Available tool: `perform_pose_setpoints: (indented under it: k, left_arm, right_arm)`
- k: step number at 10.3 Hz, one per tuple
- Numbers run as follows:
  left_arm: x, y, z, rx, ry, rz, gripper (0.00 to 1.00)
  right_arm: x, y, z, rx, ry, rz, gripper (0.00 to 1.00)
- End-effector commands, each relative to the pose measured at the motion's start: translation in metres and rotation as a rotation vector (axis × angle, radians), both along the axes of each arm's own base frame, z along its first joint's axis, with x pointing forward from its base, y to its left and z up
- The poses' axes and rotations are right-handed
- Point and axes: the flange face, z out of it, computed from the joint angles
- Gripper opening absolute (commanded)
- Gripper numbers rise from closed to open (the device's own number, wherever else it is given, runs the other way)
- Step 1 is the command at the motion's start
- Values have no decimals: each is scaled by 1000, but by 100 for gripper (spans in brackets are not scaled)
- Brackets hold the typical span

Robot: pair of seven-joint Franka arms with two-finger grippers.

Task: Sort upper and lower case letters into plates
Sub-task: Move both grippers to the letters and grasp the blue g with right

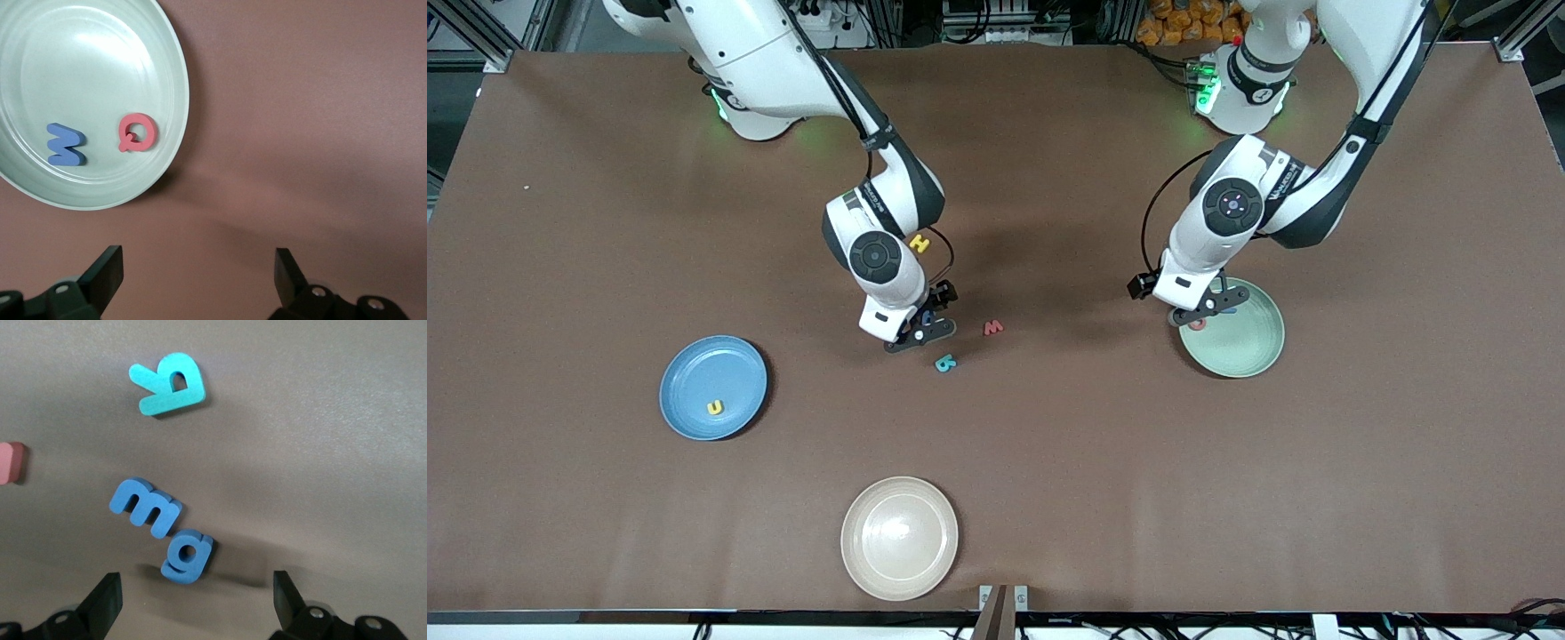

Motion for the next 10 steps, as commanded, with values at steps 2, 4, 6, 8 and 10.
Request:
perform_pose_setpoints:
  k: [2, 4, 6, 8, 10]
  left_arm:
    - [2, -4, 0, -16, 9, 24, 100]
    - [1, -5, 0, -17, 11, 22, 100]
    - [1, -4, 0, -16, 11, 24, 100]
    - [0, -6, 0, -16, 11, 22, 100]
    - [0, -6, 0, -16, 11, 22, 100]
  right_arm:
    - [-9, 6, 7, 13, -16, -98, 100]
    - [-8, 6, 1, 4, -16, -89, 100]
    - [-8, 5, -2, -1, -14, -88, 100]
    - [-8, 5, -6, -4, -10, -88, 100]
    - [-6, 6, -5, -1, -16, -88, 100]
